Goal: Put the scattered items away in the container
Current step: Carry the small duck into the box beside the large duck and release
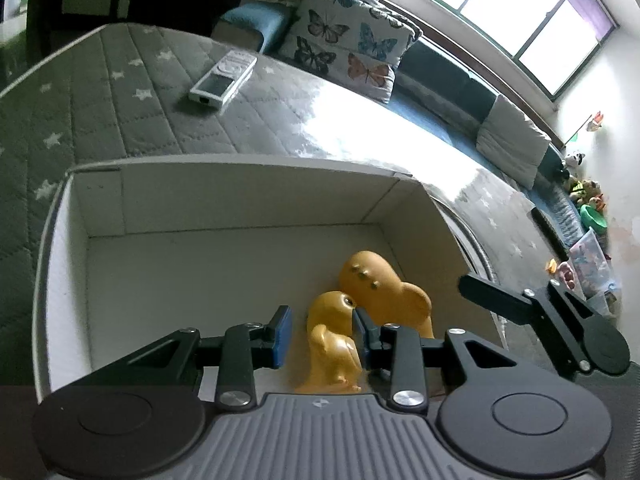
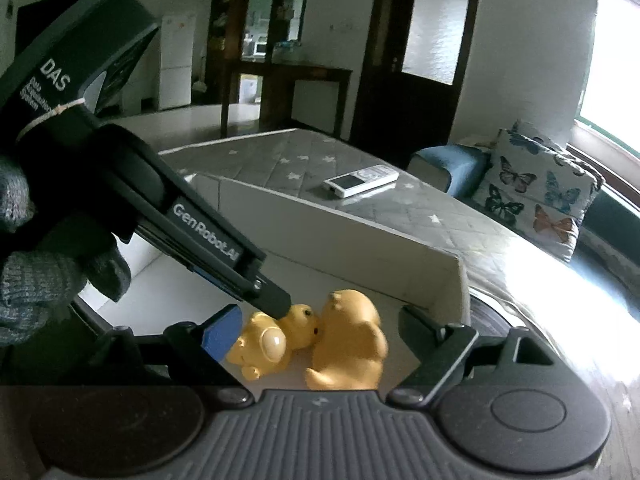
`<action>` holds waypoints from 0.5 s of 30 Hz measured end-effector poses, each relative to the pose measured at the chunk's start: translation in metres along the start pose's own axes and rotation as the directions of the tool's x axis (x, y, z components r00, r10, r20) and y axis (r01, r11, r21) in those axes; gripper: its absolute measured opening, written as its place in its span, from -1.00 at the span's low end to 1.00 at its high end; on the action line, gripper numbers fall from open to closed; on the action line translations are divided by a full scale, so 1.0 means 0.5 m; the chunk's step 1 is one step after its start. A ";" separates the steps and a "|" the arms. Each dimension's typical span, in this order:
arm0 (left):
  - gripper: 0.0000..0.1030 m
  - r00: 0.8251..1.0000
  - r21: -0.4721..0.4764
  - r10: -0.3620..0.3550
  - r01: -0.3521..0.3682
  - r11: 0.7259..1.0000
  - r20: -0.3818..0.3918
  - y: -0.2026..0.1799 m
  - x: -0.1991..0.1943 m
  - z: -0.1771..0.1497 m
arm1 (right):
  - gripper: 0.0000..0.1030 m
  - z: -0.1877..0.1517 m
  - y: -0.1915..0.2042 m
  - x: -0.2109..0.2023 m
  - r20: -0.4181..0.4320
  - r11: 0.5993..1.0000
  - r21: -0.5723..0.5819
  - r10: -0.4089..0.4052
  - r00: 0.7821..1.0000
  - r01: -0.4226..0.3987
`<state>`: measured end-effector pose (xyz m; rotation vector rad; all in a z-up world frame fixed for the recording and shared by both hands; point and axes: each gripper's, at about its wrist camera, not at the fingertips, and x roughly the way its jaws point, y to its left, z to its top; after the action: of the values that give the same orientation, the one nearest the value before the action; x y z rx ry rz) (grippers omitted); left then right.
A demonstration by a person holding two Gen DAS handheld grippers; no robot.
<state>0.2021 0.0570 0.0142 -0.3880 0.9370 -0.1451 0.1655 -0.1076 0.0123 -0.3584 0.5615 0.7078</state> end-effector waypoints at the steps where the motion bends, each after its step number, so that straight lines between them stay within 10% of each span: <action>1: -0.31 1.000 0.006 0.002 -0.002 1.000 0.005 -0.003 -0.004 -0.001 | 0.69 -0.002 -0.001 -0.008 0.007 1.000 0.006 -0.004 1.000 0.004; 15: -0.31 0.997 0.078 -0.011 0.005 0.997 0.078 -0.053 -0.080 -0.057 | 0.86 -0.059 0.022 -0.116 0.073 0.997 0.058 -0.057 0.996 0.053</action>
<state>0.1566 0.0367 0.0396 -0.3231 0.8503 -0.1716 0.1109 -0.1438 0.0221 -0.2928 0.4980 0.6488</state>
